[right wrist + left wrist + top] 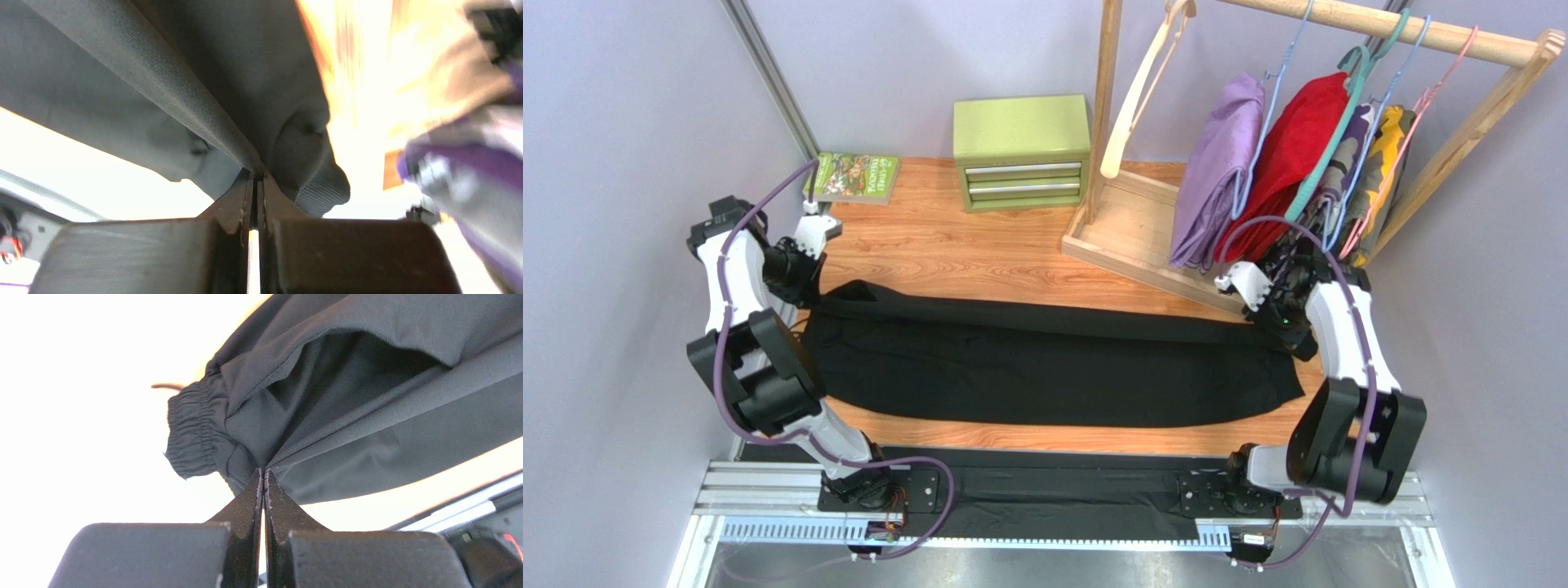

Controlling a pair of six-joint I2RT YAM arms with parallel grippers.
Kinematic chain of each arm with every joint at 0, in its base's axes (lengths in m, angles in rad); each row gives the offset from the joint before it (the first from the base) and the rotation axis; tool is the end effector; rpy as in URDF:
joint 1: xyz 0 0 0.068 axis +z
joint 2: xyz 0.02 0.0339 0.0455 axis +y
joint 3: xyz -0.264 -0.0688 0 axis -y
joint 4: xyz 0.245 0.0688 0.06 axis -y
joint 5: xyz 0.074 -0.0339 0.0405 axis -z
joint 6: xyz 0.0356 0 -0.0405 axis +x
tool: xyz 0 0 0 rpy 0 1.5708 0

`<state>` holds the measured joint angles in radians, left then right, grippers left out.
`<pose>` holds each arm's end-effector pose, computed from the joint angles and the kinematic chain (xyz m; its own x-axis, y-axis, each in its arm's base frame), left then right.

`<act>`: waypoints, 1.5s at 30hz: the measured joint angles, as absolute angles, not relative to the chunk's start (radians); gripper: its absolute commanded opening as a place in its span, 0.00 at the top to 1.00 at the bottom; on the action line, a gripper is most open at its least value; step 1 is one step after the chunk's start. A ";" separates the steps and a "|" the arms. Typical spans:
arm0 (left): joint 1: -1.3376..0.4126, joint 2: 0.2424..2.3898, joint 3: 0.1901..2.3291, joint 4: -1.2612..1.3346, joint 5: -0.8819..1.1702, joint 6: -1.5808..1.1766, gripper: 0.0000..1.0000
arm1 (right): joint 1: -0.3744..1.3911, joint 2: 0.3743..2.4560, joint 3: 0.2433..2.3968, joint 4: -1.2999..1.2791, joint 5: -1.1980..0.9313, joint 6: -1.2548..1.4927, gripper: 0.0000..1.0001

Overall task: Place the trousers on the hanger
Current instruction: Fold the trousers

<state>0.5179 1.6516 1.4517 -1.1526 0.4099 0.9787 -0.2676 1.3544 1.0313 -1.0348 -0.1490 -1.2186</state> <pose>0.2820 0.1443 0.2827 -0.7879 0.4270 -0.4437 0.4923 0.8696 -0.0374 0.2307 -0.0578 0.2437 -0.5422 -0.8138 -0.2091 -0.8050 0.5744 -0.1483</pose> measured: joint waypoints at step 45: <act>0.662 1.451 1.022 -1.168 0.352 1.165 0.57 | -0.352 1.156 0.677 -1.078 -0.061 -1.385 1.00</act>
